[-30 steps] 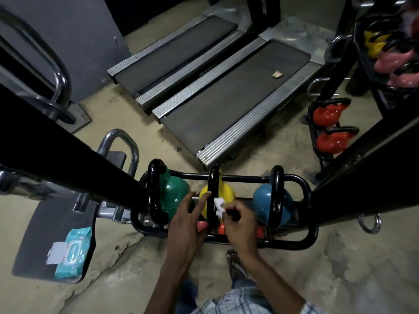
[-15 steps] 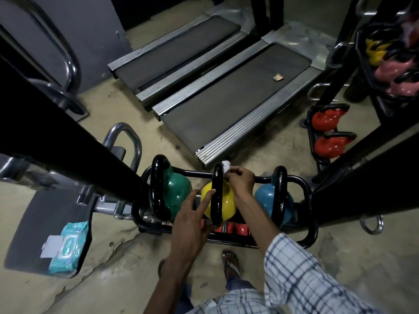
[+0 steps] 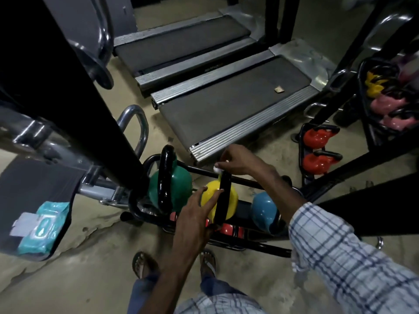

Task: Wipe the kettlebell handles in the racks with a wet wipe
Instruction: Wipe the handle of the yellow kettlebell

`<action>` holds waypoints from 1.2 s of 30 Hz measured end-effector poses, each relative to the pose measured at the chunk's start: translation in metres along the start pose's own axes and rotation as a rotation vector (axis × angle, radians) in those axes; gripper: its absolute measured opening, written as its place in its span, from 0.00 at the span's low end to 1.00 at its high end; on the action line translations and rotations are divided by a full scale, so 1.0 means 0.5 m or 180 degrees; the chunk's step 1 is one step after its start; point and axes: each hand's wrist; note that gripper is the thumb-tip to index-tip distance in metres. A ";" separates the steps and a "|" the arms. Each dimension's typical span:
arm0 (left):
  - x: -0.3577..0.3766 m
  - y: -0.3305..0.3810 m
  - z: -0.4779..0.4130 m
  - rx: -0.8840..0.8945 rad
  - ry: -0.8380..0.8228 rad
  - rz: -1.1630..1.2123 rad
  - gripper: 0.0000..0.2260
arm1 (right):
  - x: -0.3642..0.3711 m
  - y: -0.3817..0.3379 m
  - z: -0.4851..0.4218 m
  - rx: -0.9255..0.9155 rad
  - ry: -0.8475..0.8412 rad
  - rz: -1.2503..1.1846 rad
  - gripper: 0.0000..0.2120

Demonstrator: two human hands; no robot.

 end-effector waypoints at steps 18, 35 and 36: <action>-0.002 0.001 0.006 -0.0056 0.0237 0.0140 0.48 | 0.015 -0.152 -0.045 0.0361 -0.1167 0.1888 0.11; 0.025 -0.023 0.020 -0.0528 0.0440 0.0416 0.47 | 0.032 -0.091 0.054 -0.0309 0.0031 0.1350 0.08; 0.027 -0.024 0.020 -0.0520 0.0495 0.0408 0.46 | 0.058 -0.092 0.086 -0.0425 -0.0184 0.1459 0.10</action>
Point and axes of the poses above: each hand's wrist, its own z-axis away from the middle knuckle, its own x-axis out of the palm, y = z × x, and after that the axes turned 9 degrees about -z, right-handed
